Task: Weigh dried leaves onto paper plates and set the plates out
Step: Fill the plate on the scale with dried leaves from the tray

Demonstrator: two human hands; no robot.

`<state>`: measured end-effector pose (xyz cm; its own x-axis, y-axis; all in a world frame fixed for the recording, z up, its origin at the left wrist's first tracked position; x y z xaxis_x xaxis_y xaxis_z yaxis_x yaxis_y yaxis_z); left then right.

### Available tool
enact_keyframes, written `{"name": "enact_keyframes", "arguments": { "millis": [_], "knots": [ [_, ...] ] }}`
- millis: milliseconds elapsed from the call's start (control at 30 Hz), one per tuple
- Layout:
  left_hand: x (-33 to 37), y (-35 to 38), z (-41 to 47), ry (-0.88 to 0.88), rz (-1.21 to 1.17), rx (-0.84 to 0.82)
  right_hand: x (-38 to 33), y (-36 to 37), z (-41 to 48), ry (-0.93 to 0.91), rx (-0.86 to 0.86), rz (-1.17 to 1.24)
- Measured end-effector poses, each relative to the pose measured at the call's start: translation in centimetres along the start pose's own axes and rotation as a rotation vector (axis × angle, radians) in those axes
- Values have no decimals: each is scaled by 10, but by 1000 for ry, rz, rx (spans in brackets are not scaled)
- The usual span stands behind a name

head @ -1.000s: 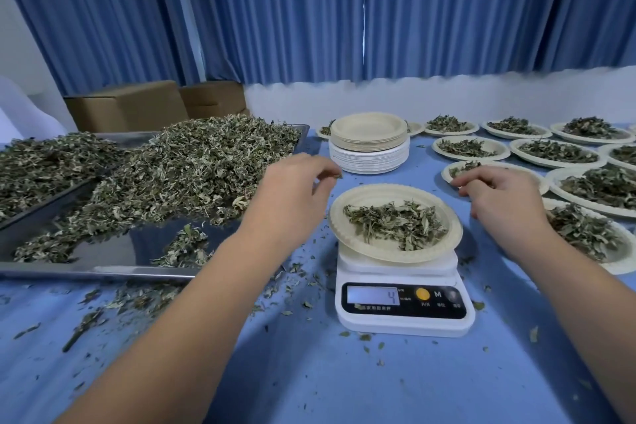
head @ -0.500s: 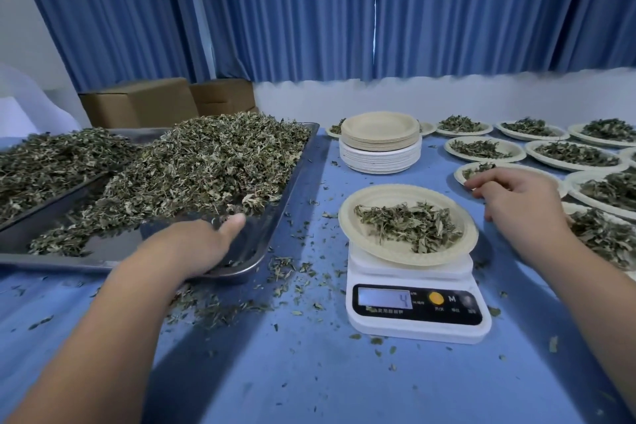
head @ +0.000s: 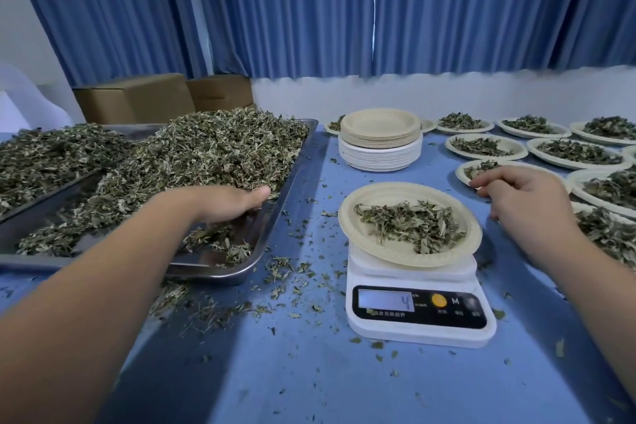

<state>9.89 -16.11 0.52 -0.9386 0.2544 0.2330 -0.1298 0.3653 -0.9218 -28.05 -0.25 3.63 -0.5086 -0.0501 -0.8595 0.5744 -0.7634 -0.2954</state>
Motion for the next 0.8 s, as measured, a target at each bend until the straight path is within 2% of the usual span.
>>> {"name": "enact_keyframes", "arguments": {
  "millis": [167,267,333,633,800],
  "knots": [
    [2,-29,-10,27,-26,110,2,2,3,14,-9,17],
    [-5,-7,-18,-20,133,19,3,3,2,14,-18,24],
    [-9,8,-26,-37,95,-37,3,3,2,15,-16,24],
    [16,10,-47,77,-48,239,1,3,0,20,-14,31],
    [24,31,-48,66,20,100,-1,3,-1,13,-21,17]
  ]
}}
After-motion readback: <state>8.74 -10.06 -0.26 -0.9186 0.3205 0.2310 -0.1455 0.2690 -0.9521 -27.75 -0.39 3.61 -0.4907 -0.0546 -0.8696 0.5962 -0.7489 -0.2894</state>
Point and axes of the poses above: each hand's wrist, its own z-axis towards the middle knuckle, its own y-axis out of the palm, x = y × z, the point moved 10 cm from there along z, towards the middle knuckle, and after that the axes turned 2 degrees about x, right-handed, at the moved point
